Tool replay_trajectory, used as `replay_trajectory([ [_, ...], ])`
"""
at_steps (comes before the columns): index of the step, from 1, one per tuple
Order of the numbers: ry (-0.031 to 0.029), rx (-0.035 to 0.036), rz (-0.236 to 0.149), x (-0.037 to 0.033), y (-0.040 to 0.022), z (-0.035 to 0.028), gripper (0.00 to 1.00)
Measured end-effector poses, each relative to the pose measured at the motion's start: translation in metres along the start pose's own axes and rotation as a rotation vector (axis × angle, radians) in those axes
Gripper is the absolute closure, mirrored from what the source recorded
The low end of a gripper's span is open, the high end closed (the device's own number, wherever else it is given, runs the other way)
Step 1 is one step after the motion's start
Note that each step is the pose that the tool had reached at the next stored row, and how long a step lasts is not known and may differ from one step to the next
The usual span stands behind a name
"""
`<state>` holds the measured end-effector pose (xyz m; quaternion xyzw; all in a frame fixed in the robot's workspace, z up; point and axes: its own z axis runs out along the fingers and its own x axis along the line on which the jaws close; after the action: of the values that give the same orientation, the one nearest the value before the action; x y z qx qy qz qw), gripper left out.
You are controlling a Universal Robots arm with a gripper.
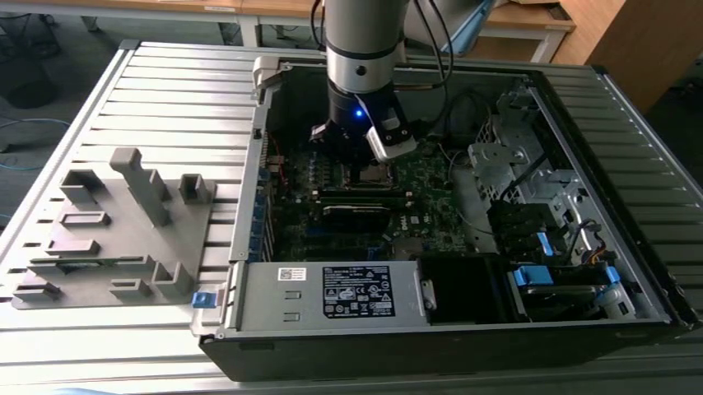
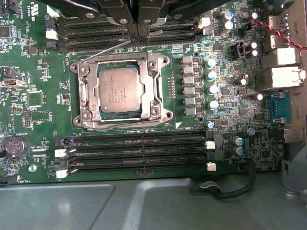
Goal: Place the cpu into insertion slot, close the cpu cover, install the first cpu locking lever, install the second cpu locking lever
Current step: 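Install the second cpu locking lever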
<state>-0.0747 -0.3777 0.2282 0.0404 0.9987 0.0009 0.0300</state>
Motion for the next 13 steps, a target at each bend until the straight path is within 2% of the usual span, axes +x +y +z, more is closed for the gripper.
replay_trajectory([
  [3, 0.0001, 0.0001, 0.0, 0.0001, 0.0, 0.0019, 0.89],
  [7, 0.0001, 0.0001, 0.0, 0.0005, -0.0001, 0.0077, 0.89],
  [8, 0.0001, 0.0001, 0.0, 0.0008, -0.0001, 0.0131, 0.89],
  [13, 0.0001, 0.0002, 0.0, 0.0026, -0.0003, 0.0162, 0.89],
])
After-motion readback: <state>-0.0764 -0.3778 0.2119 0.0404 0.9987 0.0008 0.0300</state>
